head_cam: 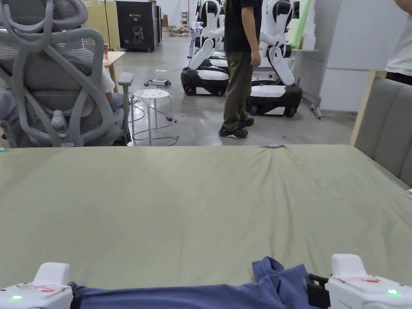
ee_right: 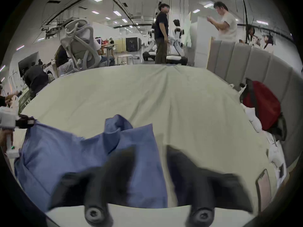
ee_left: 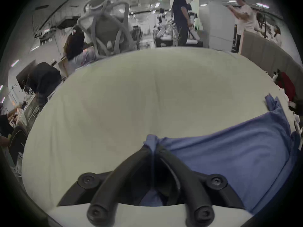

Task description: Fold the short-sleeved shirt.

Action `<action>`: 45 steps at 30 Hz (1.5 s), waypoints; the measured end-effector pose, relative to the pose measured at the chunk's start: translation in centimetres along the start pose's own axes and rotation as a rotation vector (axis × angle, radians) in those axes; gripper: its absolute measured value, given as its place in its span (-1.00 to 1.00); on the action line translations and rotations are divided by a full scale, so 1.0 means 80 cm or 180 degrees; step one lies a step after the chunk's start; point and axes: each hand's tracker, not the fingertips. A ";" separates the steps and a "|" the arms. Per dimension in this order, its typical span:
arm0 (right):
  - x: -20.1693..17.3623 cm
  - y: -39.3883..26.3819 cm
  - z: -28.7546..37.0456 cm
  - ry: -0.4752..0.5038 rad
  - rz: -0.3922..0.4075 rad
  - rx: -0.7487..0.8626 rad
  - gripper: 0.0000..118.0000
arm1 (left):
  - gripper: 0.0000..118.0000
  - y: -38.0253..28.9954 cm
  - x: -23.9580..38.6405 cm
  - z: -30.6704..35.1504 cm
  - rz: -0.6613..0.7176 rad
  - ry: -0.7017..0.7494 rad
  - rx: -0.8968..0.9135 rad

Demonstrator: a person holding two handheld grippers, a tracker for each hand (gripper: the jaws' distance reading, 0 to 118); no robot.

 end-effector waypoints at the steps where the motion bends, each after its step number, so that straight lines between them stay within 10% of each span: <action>1: 0.001 0.006 -0.016 -0.0056 0.0052 -0.0132 0.67 | -0.98 0.001 0.002 0.008 0.0002 0.0009 0.0026; 6: -0.009 0.005 -0.065 -0.0072 0.0323 -0.0415 0.59 | -0.98 0.005 0.004 0.028 0.0004 -0.0021 0.0069; 7: -0.014 -0.001 -0.068 0.0014 0.0379 -0.0505 0.33 | -0.98 0.004 0.005 0.029 0.0008 -0.0019 0.0065; 9: -0.022 -0.013 -0.066 0.0094 0.0424 -0.0646 -0.88 | -0.98 0.001 0.007 0.032 -0.0010 0.0009 0.0035; 11: -0.021 -0.019 -0.045 0.0163 0.0409 -0.0446 -0.95 | -0.98 0.000 0.000 0.030 0.0028 -0.0003 0.0027; 27: 0.025 -0.047 0.256 0.0046 0.0320 0.0548 -0.95 | -0.98 -0.061 -0.017 0.241 0.0231 -0.0070 0.0605; 41: 0.033 -0.222 0.242 -0.0123 0.0230 -0.0317 -0.94 | -0.96 -0.229 -0.030 0.237 0.0649 -0.0163 -0.0045; 43: 0.031 -0.212 0.254 -0.0088 0.0239 -0.0246 -0.68 | -0.72 -0.221 -0.028 0.248 0.0645 -0.0129 0.0010; 45: 0.025 -0.196 0.271 -0.0044 0.0272 -0.0138 0.25 | 0.07 -0.208 -0.023 0.268 0.0571 0.0103 0.0255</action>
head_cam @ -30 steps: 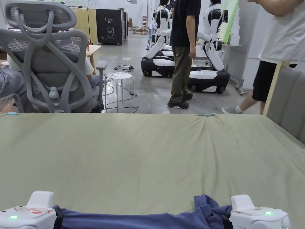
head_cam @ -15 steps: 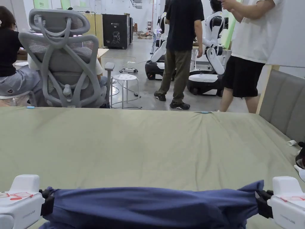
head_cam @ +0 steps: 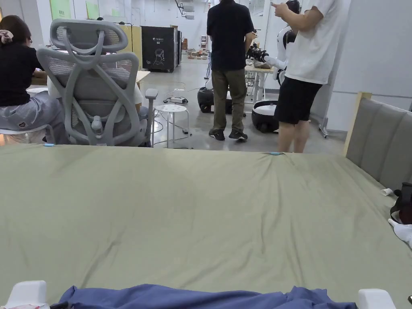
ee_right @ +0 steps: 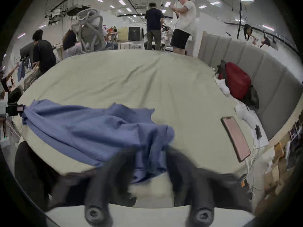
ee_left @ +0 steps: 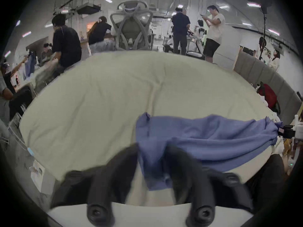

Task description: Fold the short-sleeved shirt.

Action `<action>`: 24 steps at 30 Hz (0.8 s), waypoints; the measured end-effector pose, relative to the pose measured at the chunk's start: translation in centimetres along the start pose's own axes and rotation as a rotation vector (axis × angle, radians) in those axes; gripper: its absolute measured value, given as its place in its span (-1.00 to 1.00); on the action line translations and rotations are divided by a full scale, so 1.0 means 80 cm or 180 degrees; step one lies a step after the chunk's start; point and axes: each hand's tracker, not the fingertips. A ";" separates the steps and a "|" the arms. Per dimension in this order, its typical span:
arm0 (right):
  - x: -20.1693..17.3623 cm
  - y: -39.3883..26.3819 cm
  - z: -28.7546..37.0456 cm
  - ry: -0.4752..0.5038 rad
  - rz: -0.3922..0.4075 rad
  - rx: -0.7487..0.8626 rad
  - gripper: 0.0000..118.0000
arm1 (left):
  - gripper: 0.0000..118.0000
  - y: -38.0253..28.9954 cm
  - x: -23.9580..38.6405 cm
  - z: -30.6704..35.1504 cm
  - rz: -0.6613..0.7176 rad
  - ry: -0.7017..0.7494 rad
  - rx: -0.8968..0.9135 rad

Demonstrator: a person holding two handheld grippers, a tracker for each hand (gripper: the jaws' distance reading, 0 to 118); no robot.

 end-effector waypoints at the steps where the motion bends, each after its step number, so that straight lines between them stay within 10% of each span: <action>1: -0.005 0.010 0.012 0.0066 -0.0018 0.0164 0.50 | 0.34 0.009 0.005 0.015 -0.0011 0.0050 0.0246; 4: -0.031 0.046 0.040 0.0198 -0.0124 0.0540 0.59 | 0.64 0.044 0.036 0.040 -0.0014 0.0021 0.0634; 10: -0.121 0.109 0.050 0.0361 -0.0181 0.1211 0.57 | 0.37 0.101 0.141 0.049 -0.0396 -0.0115 0.1275; 12: -0.144 0.117 0.048 0.0342 -0.0110 0.1367 0.13 | 0.00 0.111 0.165 0.044 -0.0422 -0.0209 0.1306; 14: -0.159 0.119 0.048 0.0303 -0.0016 0.1440 -1.00 | -0.85 0.112 0.179 0.035 -0.0443 -0.0211 0.1304; 24: -0.175 0.114 0.048 0.0275 0.0134 0.1501 -1.00 | -1.00 0.093 0.154 0.027 -0.0411 -0.0308 0.1209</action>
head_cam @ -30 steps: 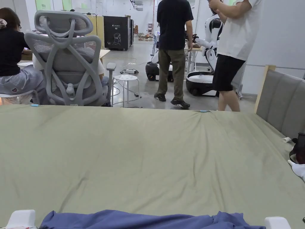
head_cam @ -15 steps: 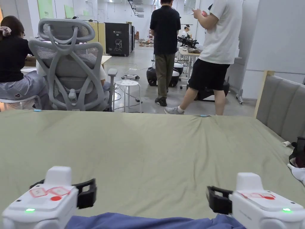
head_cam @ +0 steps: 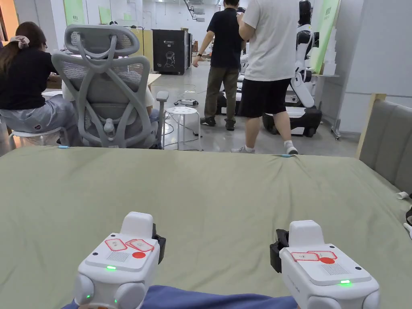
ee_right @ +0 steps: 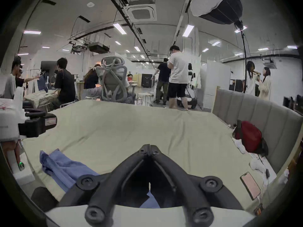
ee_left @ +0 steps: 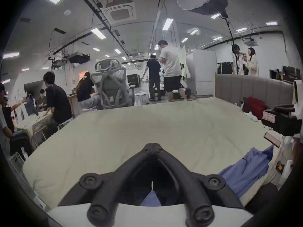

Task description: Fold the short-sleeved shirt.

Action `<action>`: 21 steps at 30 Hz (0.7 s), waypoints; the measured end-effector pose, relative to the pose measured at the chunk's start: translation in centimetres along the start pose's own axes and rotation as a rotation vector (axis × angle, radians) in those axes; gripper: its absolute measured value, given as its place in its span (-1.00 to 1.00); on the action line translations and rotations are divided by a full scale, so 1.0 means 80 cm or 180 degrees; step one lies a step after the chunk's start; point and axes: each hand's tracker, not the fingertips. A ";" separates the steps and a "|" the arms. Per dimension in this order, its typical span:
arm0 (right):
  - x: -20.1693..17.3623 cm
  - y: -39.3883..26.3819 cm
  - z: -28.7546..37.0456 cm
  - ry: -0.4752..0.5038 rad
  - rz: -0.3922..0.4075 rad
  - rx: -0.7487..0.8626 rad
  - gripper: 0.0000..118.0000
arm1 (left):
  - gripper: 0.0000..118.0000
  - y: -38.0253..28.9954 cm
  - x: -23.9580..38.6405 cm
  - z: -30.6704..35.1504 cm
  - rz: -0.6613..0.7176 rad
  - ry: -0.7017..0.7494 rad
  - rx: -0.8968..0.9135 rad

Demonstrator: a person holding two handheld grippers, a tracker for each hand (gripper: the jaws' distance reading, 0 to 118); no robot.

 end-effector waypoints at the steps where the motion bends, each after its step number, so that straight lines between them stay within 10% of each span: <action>1: -0.003 -0.001 0.000 -0.0003 -0.0003 0.0002 -1.00 | -1.00 -0.003 -0.010 0.002 0.0116 0.0005 -0.0032; 7: -0.021 -0.004 -0.006 0.0007 0.0014 -0.0022 -1.00 | -1.00 -0.071 -0.137 0.014 0.1576 -0.0143 -0.0294; 9: -0.032 -0.005 -0.010 0.0028 0.0034 -0.0044 -1.00 | -0.39 -0.101 -0.175 0.020 0.1985 -0.0142 -0.0298; 11: -0.042 -0.008 -0.015 0.0060 0.0054 -0.0077 -1.00 | 0.93 -0.130 -0.213 0.027 0.2349 -0.0069 -0.0335; 21: -0.077 -0.025 -0.026 0.0190 0.0087 -0.0216 -1.00 | 0.81 -0.266 -0.253 -0.010 0.4088 -0.1083 -0.0826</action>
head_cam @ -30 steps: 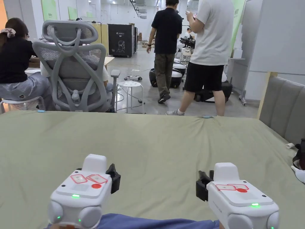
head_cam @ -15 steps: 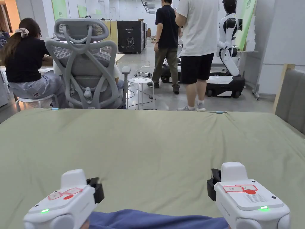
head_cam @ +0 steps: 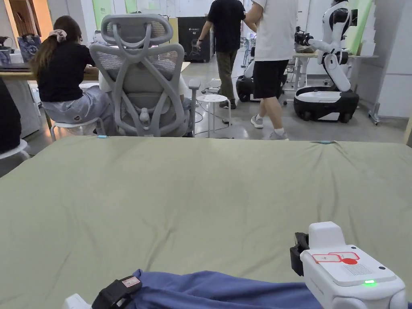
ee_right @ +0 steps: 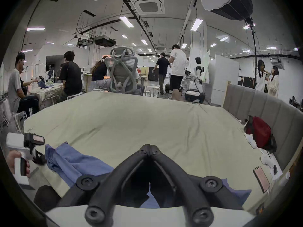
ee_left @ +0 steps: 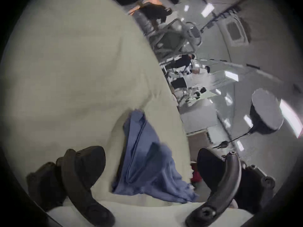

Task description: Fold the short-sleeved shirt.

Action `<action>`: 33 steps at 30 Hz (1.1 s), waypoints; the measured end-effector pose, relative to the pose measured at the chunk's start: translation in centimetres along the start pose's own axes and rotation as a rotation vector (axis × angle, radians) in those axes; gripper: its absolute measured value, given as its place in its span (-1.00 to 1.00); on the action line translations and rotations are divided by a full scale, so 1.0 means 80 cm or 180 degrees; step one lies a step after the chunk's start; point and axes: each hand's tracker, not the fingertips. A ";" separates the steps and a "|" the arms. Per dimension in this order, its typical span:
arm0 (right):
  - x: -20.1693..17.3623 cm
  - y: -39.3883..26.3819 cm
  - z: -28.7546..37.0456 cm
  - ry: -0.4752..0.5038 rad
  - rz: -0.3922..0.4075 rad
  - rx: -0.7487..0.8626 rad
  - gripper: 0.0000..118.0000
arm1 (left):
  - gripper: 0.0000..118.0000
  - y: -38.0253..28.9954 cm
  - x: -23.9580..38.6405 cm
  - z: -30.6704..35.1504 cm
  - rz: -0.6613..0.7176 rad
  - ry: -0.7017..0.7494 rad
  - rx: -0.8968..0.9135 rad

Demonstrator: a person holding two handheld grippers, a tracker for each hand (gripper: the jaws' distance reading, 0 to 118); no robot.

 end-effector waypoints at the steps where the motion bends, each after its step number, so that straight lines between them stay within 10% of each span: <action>1: 0.000 0.000 0.000 0.0003 -0.0003 -0.0007 -1.00 | 0.77 -0.009 -0.005 -0.010 0.0080 -0.0260 -0.0012; 7: 0.008 0.000 0.002 -0.0039 0.0007 -0.0047 -1.00 | -0.20 -0.025 0.022 -0.058 -0.0195 0.0109 -0.0099; 9: 0.013 -0.001 0.003 -0.0060 0.0007 -0.0056 -1.00 | -0.81 -0.019 0.033 -0.058 -0.0430 0.0405 0.0048; 18: 0.023 -0.012 0.002 -0.0062 -0.0038 -0.0111 -1.00 | -0.84 0.005 0.114 -0.010 -0.2700 0.1378 0.0379; 26: 0.044 -0.021 0.009 -0.0067 -0.0111 -0.0123 -1.00 | -0.85 -0.143 0.217 -0.070 -0.4927 0.1388 0.0065; 33: 0.075 -0.041 0.022 -0.0108 -0.0196 -0.0160 -1.00 | -0.86 -0.260 0.203 -0.174 -0.5721 0.1660 -0.0836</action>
